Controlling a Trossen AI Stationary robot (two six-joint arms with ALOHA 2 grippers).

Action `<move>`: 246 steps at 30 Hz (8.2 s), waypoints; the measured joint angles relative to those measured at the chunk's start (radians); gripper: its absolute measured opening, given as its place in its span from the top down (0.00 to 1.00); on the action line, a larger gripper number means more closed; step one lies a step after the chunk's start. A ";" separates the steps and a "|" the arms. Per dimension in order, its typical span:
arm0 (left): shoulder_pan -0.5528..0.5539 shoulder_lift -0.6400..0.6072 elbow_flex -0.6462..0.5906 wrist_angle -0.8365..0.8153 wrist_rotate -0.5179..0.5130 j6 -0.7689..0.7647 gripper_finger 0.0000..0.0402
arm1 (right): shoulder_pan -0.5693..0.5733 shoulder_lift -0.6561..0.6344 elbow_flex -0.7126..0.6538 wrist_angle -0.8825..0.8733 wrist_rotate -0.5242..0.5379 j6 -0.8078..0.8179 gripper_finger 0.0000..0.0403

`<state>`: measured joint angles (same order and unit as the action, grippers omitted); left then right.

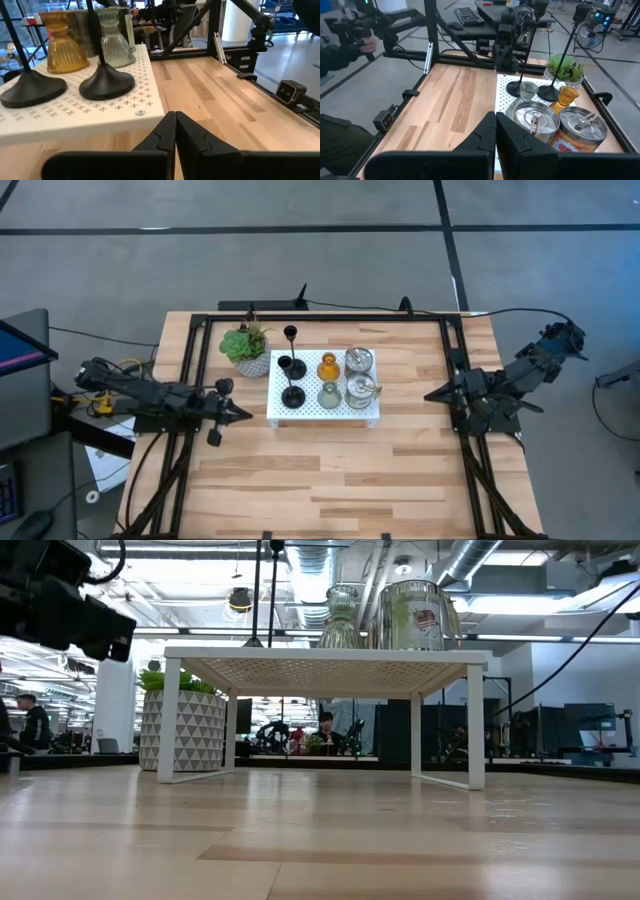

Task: Pick & Place candle stick holders
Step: Return to Home Position

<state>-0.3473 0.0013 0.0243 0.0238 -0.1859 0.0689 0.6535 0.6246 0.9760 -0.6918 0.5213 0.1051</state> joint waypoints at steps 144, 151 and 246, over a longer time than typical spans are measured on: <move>0.000 0.009 -0.018 0.022 0.011 -0.022 0.98 | -0.360 -0.619 -0.965 0.695 -0.525 -0.047 1.00; 0.000 0.009 -0.018 0.028 0.011 -0.022 0.98 | -0.360 -0.619 -0.965 0.694 -0.524 -0.044 1.00; 0.000 0.009 -0.018 0.030 0.012 -0.022 0.98 | -0.360 -0.618 -0.965 0.692 -0.522 -0.044 1.00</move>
<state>-0.3477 0.0102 0.0063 0.0536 -0.1741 0.0467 0.2935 0.0063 0.0109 0.0004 -0.0002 0.0612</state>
